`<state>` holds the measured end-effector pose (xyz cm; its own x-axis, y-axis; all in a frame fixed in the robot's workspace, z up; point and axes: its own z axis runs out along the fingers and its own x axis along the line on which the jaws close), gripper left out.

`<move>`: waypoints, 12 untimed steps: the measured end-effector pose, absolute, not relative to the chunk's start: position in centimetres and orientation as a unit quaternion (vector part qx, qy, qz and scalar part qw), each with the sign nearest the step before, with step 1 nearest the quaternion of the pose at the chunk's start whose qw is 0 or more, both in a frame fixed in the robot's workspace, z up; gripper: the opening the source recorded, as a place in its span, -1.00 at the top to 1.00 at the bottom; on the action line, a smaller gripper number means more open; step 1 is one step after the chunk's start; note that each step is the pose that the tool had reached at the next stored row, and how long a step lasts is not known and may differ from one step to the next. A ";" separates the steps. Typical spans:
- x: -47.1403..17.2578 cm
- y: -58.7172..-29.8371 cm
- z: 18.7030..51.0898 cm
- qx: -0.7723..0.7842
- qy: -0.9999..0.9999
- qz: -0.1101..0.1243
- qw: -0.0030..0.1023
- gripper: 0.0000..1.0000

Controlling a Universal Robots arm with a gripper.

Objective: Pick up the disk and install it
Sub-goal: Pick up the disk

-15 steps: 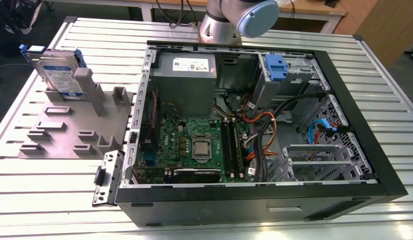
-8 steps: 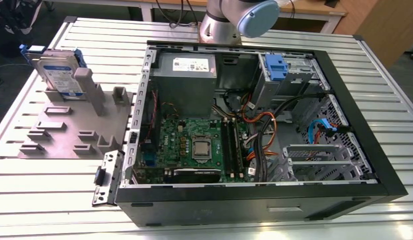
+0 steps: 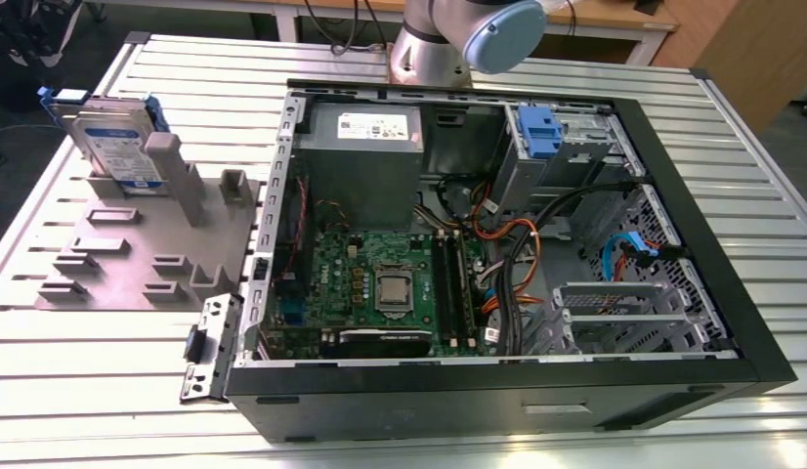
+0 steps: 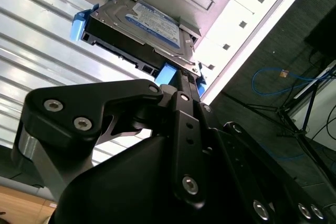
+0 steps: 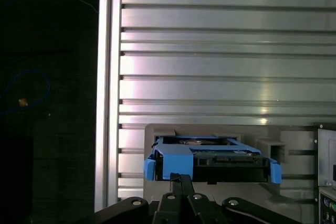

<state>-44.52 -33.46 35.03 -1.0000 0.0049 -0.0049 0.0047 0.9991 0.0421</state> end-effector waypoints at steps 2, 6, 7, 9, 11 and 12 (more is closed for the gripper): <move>-44.5 -33.5 35.0 0.002 1.000 0.021 0.003 0.79; -44.5 -33.5 35.0 0.000 1.000 0.021 0.002 0.79; -44.5 -33.5 35.0 -0.001 1.000 0.021 0.002 0.79; -44.5 -33.5 35.0 -0.002 1.000 0.021 0.002 0.79; -44.5 -33.5 35.0 -0.003 1.000 0.021 0.002 0.79; -44.5 -33.5 35.0 -0.003 1.000 0.021 0.002 0.79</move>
<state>-44.52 -33.47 35.03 -1.0000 -0.0062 -0.0049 -0.0064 0.9991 0.0420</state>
